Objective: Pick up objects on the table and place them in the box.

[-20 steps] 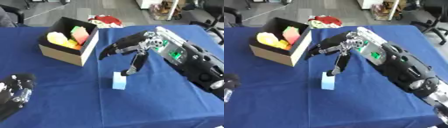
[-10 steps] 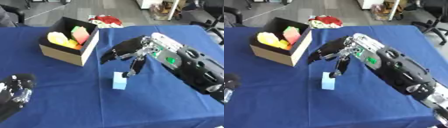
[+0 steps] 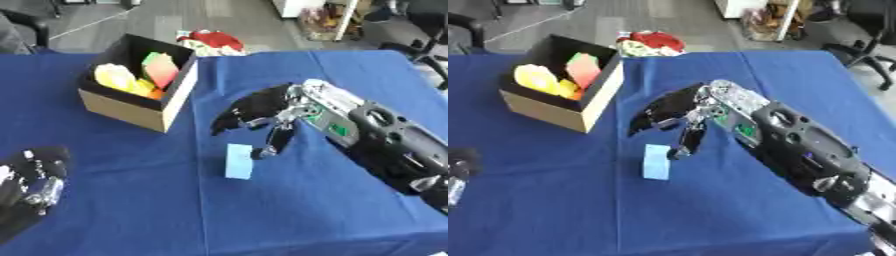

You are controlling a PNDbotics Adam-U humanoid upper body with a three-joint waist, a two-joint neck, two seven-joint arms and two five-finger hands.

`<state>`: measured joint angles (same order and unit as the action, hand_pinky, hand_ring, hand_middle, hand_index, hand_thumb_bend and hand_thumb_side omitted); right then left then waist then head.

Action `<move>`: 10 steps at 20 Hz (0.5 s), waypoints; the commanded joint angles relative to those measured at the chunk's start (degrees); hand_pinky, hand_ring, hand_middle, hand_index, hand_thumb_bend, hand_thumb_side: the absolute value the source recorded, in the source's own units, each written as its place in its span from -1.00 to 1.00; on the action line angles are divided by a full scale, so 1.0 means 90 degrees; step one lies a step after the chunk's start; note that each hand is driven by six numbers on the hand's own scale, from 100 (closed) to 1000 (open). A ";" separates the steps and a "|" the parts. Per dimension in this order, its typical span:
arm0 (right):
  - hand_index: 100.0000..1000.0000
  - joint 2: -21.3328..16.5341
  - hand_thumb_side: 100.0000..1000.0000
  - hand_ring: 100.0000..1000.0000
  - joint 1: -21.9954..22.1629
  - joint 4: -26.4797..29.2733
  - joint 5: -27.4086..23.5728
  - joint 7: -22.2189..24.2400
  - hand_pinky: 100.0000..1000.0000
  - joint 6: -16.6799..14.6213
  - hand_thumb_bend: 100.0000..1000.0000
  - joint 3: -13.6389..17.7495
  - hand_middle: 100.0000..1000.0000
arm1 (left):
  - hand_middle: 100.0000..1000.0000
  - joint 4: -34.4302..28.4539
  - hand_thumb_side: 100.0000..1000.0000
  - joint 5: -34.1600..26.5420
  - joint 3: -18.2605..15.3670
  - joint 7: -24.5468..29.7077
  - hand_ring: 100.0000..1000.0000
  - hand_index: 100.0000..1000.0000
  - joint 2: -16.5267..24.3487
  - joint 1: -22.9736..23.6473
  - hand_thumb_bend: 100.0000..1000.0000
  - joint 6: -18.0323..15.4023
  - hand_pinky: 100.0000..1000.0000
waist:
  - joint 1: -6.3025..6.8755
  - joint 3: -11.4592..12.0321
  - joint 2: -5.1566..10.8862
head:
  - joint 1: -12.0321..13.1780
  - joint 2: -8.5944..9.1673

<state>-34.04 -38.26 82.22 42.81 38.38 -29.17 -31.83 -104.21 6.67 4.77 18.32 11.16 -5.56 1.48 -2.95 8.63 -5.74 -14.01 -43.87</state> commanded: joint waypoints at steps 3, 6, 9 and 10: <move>0.94 -0.0062 -1.00 0.89 -0.0067 -0.0034 0.0080 0.0942 0.90 -0.1066 -0.42 0.0052 0.89 | 0.22 -0.0105 -0.50 0.0028 -0.0040 -0.0019 0.21 0.40 0.0094 -0.0043 -1.00 -0.0013 0.41 | -0.0040 -0.0010 0.0151 | 0.0010 -0.0023; 0.94 -0.0054 -1.00 0.89 -0.0052 -0.0057 0.0099 0.0931 0.90 -0.1080 -0.42 0.0052 0.89 | 0.22 -0.0106 -0.50 0.0029 -0.0042 -0.0019 0.21 0.40 0.0093 -0.0042 -1.00 -0.0014 0.41 | -0.0033 -0.0013 0.0151 | 0.0008 -0.0022; 0.94 -0.0046 -1.00 0.89 -0.0042 -0.0069 0.0110 0.0917 0.90 -0.1088 -0.43 0.0057 0.89 | 0.22 -0.0106 -0.51 0.0027 -0.0040 -0.0018 0.21 0.40 0.0092 -0.0041 -1.00 -0.0013 0.41 | -0.0032 -0.0020 0.0151 | 0.0003 -0.0024; 0.94 -0.0044 -1.00 0.89 -0.0041 -0.0072 0.0114 0.0915 0.90 -0.1091 -0.43 0.0057 0.89 | 0.22 -0.0106 -0.50 0.0026 -0.0038 -0.0014 0.21 0.40 0.0091 -0.0041 -1.00 -0.0015 0.41 | -0.0032 -0.0022 0.0150 | 0.0001 -0.0026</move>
<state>-33.59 -37.78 81.45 43.57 37.75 -29.80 -31.83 -104.21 6.67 4.77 18.27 11.16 -5.56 1.42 -2.95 8.53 -5.74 -14.00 -43.87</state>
